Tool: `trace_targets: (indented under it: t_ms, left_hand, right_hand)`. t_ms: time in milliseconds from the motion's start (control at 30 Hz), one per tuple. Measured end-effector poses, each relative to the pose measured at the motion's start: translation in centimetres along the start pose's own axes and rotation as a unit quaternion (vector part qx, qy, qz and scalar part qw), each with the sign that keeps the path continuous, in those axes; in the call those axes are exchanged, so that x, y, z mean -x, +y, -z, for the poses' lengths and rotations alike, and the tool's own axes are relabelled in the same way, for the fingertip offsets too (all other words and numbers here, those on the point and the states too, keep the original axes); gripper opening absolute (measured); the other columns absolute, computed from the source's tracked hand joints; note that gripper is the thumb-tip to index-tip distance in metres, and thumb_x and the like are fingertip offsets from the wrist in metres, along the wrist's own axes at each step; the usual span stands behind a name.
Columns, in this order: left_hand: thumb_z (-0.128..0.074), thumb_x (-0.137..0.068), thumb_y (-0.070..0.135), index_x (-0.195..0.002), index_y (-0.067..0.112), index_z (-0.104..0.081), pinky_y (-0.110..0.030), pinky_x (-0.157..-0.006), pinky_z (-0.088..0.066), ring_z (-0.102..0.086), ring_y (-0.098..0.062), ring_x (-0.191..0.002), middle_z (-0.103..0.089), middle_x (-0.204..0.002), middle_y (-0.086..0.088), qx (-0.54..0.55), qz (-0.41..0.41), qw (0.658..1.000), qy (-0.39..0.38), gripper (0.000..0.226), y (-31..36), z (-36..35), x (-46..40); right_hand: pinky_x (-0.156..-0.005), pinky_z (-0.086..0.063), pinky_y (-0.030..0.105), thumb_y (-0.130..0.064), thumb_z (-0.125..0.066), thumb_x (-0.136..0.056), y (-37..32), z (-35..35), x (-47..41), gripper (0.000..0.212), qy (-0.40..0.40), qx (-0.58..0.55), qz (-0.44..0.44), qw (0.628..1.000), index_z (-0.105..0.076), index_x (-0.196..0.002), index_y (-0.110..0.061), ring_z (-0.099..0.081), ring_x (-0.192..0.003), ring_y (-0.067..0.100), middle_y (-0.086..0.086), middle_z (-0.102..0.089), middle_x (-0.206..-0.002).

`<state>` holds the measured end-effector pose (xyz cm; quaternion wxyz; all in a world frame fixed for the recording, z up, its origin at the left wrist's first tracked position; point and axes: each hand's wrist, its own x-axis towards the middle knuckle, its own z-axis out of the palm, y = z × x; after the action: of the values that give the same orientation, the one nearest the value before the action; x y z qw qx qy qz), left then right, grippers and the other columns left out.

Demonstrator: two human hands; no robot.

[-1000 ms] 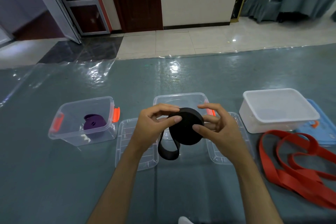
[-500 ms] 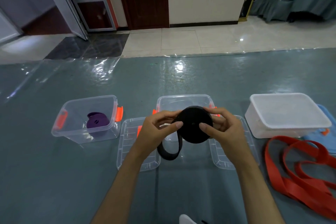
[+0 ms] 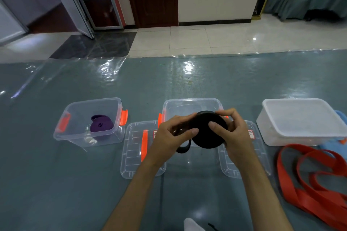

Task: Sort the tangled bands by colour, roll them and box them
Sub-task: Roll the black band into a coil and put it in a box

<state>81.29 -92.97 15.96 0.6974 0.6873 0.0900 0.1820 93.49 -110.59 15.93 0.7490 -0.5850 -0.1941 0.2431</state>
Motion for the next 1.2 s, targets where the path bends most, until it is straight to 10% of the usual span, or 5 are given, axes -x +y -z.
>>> trace_targets:
  t_ms: [200,400,767,1000,1200]
  left_hand:
    - [-0.096,-0.074,0.031,-0.111,0.029,-0.073,-0.030,-0.088,-0.061,-0.078,-0.023,-0.103,-0.079,-0.111,-0.002,0.007,0.017,0.996,0.087,0.044,-0.4,0.3,0.3]
    - [-0.083,-0.090,0.015,-0.089,0.013,-0.074,-0.028,-0.084,-0.059,-0.077,-0.022,-0.100,-0.075,-0.109,-0.010,0.050,0.006,0.985,0.168,0.009,-1.3,-1.0,1.5]
    - [-0.080,-0.087,0.039,-0.086,0.017,-0.078,-0.035,-0.076,-0.062,-0.077,-0.023,-0.089,-0.078,-0.094,-0.010,0.048,0.012,0.974,0.221,0.021,-2.9,-3.4,4.0]
    - [-0.084,-0.087,0.026,-0.134,0.019,-0.072,-0.036,-0.089,-0.063,-0.074,-0.026,-0.117,-0.075,-0.128,-0.005,0.156,0.085,0.975,0.135,0.050,-4.4,-5.0,4.9]
    - [-0.094,-0.076,0.036,-0.116,0.025,-0.079,-0.036,-0.089,-0.063,-0.075,-0.026,-0.112,-0.078,-0.118,-0.008,0.127,0.099,0.970,0.184,0.045,-5.2,-4.3,4.4]
  right_hand:
    - [-0.079,-0.065,0.033,-0.034,-0.086,-0.087,-1.3,1.3,-0.6,0.059,-0.119,0.113,-0.016,0.986,-0.062,-0.140,-0.040,-0.079,-0.102,0.027,0.008,-0.081,-0.110]
    - [-0.088,-0.065,0.047,-0.028,-0.089,-0.082,0.0,-0.6,0.8,0.041,-0.014,0.068,0.042,0.997,-0.077,-0.121,-0.029,-0.077,-0.106,0.026,0.002,-0.080,-0.113]
    - [-0.074,-0.066,0.046,-0.036,-0.090,-0.073,2.7,-0.5,4.4,0.048,0.094,-0.016,0.008,0.995,-0.074,-0.118,-0.028,-0.078,-0.101,0.032,0.010,-0.079,-0.112]
    - [-0.073,-0.064,0.041,-0.034,-0.091,-0.071,4.4,-0.5,5.3,0.050,0.177,-0.057,-0.011,0.983,-0.067,-0.112,-0.021,-0.077,-0.104,0.030,0.009,-0.076,-0.115]
    - [-0.058,-0.059,0.031,-0.044,-0.081,-0.082,4.3,0.8,4.5,0.026,0.146,-0.045,-0.052,0.987,-0.065,-0.092,-0.025,-0.075,-0.087,0.019,0.000,-0.076,-0.091]
